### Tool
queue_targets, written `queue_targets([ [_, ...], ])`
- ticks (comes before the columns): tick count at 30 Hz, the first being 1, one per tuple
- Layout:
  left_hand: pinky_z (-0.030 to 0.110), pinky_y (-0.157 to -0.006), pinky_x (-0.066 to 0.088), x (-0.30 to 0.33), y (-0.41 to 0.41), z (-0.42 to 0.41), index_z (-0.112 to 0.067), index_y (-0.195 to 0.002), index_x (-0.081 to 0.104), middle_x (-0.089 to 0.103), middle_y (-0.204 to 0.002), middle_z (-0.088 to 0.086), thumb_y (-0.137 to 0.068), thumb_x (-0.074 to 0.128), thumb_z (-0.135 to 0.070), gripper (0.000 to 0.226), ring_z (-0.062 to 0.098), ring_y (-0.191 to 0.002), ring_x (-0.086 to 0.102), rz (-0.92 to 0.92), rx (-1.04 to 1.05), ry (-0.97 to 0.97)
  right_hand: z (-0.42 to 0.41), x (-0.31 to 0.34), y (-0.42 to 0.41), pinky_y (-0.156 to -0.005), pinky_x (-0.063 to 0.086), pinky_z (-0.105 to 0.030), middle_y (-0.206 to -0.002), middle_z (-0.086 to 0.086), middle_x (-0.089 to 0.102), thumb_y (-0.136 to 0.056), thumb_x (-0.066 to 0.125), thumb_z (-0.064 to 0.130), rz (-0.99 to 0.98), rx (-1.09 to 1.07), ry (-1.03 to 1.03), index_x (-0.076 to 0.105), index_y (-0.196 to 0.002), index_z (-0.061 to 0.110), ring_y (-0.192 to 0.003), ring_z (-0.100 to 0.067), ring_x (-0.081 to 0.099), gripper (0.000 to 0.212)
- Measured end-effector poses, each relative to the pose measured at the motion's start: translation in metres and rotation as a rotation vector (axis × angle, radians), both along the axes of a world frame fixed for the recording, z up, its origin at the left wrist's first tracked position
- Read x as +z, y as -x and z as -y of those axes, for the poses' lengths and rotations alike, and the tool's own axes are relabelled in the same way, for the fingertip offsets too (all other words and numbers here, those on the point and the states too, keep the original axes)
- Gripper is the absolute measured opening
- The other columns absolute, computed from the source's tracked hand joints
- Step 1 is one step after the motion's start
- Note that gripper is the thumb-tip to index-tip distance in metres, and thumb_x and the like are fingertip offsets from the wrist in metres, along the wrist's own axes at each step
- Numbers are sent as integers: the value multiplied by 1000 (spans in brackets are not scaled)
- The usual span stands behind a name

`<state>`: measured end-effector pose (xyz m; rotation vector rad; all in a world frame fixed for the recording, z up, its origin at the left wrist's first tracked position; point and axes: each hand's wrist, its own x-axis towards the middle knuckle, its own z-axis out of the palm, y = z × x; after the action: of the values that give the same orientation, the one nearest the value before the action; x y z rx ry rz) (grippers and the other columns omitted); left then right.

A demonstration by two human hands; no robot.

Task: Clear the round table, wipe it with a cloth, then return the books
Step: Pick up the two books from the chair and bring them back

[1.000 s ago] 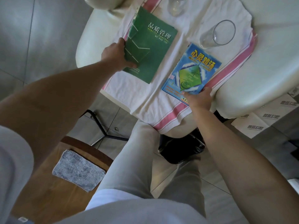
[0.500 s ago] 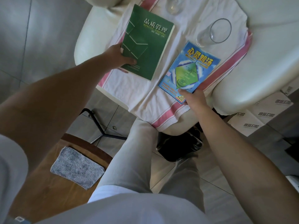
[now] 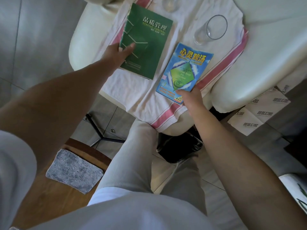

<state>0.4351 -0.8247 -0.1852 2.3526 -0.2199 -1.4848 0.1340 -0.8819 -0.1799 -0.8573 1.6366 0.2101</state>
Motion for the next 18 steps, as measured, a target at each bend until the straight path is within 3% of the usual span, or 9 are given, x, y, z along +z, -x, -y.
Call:
queue_targets([
  [3,35,-97,58,-5,-1,-4,-20,-130,63,73,-113,-2,-95,72,-43,43,18,-105,72,-62,123,-4,-2,3,2,-87,62,-43,-95,-1,77,-83,78,16,-9,-29,-4,70,-93,25,-90,-24,76,16],
  [6,42,-100,58,-11,1,-9,-24,-124,66,75,-114,-2,-92,76,-37,36,18,-104,73,-82,167,-7,-6,5,6,-91,61,-45,-97,-3,77,-83,76,18,-25,8,38,70,-91,25,-93,-26,76,12],
  [10,33,-93,55,-6,16,-11,-21,-132,63,71,-116,-3,-98,69,-36,38,15,-105,69,-14,117,54,-14,11,13,-88,59,-39,-95,-2,76,-86,75,14,-3,29,34,71,-93,21,-94,-26,74,11],
  [14,31,-91,59,12,26,-21,-18,-133,62,73,-116,-2,-98,70,-30,38,13,-103,72,34,163,147,-19,20,17,-88,57,-35,-106,-1,75,-90,67,10,34,59,96,69,-117,16,-100,-23,72,28],
  [18,25,-82,62,43,38,-33,-14,-137,58,74,-110,-5,-98,70,-24,41,7,-94,75,2,243,216,-16,35,29,-94,58,-44,-102,2,72,-83,65,11,62,108,160,64,-110,24,-102,-27,71,30],
])
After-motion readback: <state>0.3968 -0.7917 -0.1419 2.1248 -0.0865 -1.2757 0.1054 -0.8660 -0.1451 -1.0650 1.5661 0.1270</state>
